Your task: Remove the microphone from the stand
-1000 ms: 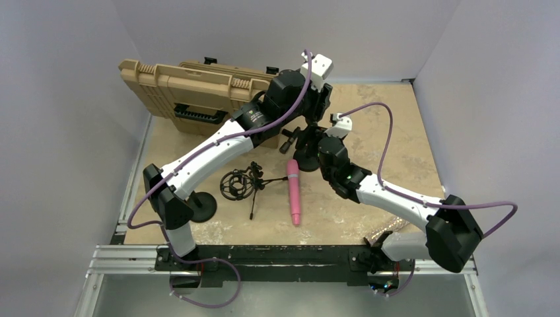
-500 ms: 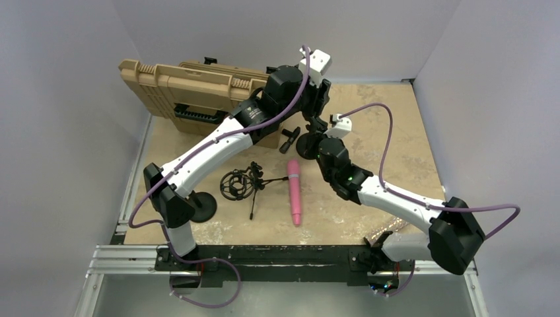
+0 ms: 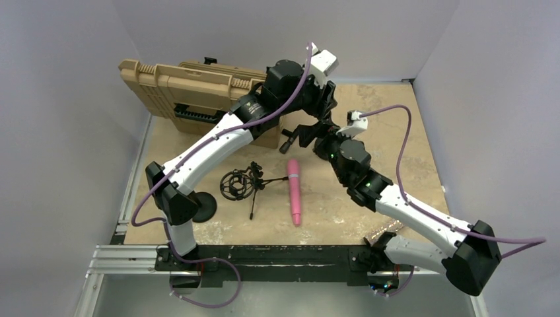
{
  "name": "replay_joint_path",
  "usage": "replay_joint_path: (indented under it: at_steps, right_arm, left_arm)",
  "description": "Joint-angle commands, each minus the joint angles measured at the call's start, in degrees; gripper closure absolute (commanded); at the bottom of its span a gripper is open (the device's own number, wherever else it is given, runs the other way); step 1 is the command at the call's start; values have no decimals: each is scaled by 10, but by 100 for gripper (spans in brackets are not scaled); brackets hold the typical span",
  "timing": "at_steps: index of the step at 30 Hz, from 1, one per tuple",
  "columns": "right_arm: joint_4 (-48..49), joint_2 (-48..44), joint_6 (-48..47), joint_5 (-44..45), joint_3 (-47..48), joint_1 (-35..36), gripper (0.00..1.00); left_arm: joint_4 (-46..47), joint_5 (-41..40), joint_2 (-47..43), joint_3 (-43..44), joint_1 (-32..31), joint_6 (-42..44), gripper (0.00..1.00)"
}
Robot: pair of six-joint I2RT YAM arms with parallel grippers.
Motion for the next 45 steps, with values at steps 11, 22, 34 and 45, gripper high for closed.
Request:
replay_joint_path:
  at_steps: [11,22,34,45]
  right_arm:
    - [-101,-3,69,-37,23,-8,1]
    - [-163,-93,84,-8,38,0,6]
    - [-157,-22,101,32,44,0,4]
    - [-190,61,142,171,76,7,1]
  left_arm:
    - [-86,106,-7,84,17,91,100]
    - [-71,116,-3,65,24,102,100]
    - [-103,210,-9,73,45,117,100]
    - [-99,205,-1,75,44,95,100]
